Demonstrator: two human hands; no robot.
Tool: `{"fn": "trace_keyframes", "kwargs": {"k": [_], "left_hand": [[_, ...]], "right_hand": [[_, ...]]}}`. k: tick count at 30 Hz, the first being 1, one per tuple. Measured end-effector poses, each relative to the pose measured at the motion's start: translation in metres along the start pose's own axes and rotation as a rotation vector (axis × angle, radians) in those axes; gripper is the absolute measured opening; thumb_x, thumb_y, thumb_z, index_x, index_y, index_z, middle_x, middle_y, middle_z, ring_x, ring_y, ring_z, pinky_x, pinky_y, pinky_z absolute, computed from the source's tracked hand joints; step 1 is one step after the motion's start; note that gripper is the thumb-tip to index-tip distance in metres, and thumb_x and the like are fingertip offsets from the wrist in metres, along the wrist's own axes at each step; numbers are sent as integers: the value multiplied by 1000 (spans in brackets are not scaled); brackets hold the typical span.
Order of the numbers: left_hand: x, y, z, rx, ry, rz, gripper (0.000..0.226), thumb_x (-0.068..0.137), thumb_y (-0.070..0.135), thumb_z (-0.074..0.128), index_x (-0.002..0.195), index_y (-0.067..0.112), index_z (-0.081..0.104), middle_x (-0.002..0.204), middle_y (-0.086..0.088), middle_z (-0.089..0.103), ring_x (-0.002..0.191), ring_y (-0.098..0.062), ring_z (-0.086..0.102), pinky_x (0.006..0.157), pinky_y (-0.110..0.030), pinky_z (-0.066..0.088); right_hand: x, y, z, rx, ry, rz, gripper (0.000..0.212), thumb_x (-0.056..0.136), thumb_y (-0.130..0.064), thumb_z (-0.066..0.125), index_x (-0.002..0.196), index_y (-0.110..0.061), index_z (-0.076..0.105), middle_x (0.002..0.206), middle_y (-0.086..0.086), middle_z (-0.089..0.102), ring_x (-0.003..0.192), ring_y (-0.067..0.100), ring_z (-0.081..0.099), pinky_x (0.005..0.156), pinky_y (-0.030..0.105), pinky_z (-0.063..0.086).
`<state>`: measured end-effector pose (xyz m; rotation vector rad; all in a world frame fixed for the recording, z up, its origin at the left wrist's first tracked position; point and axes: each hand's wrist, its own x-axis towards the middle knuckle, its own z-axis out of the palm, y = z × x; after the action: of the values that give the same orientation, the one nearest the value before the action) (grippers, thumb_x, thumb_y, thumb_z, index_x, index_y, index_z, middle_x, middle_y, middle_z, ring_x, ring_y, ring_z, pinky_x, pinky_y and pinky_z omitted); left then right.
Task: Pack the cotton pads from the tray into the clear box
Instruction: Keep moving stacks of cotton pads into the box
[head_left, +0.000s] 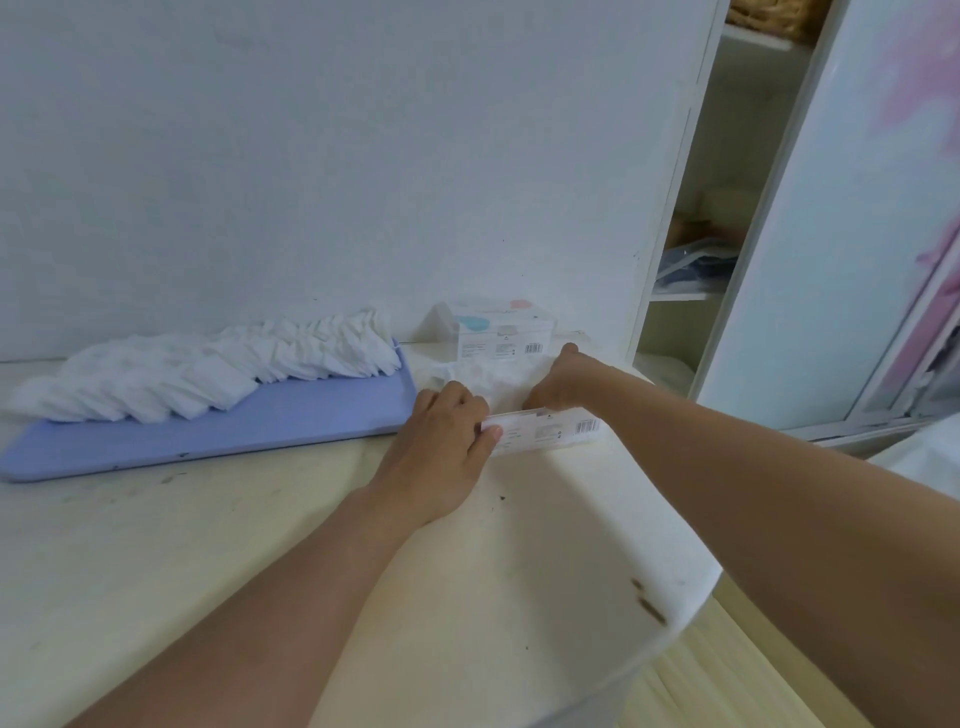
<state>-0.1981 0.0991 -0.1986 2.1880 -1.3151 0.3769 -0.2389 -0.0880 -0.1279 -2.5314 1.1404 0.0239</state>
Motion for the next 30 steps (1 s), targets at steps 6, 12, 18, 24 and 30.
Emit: {"fn": "trace_keyframes", "kwargs": {"k": [6, 12, 18, 24, 30], "left_hand": [[-7, -20, -28, -396, 97, -200, 23, 97, 51, 53, 109, 36, 64, 116, 13, 57, 106, -9, 50, 87, -18, 40], [-43, -97, -108, -243, 324, -518, 12, 92, 19, 66, 81, 23, 68, 83, 6, 72, 74, -9, 62, 67, -23, 39], [-111, -168, -156, -153, 541, -712, 18, 86, 1, 61, 93, 13, 72, 94, -2, 72, 84, -17, 61, 70, -20, 37], [-121, -197, -158, -257, 576, -801, 18, 87, 10, 64, 96, 26, 66, 92, 11, 64, 89, -14, 58, 64, -15, 37], [-117, -198, -154, -107, 548, -866, 14, 84, 20, 65, 76, 31, 59, 77, 18, 57, 73, -13, 53, 56, -21, 33]], "right_hand": [[-38, -15, -30, 402, 113, -183, 94, 80, -47, 72, 156, -19, 25, 154, 13, 35, 142, 34, 33, 104, 46, 39], [-95, -109, 7, 568, 56, -653, 17, 84, -26, 77, 90, -10, 74, 76, 4, 77, 72, 20, 74, 69, 31, 59], [-88, -210, 105, 292, -31, -719, 55, 73, -40, 87, 117, -14, 65, 109, 2, 68, 102, 18, 63, 84, 28, 49], [-77, -274, 150, 169, 97, -712, 85, 72, -53, 83, 136, -13, 43, 132, 10, 50, 123, 30, 50, 94, 44, 49], [-62, -290, 169, 58, 226, -679, 58, 85, -54, 69, 118, -11, 51, 120, 9, 58, 113, 30, 58, 82, 36, 48]]}}
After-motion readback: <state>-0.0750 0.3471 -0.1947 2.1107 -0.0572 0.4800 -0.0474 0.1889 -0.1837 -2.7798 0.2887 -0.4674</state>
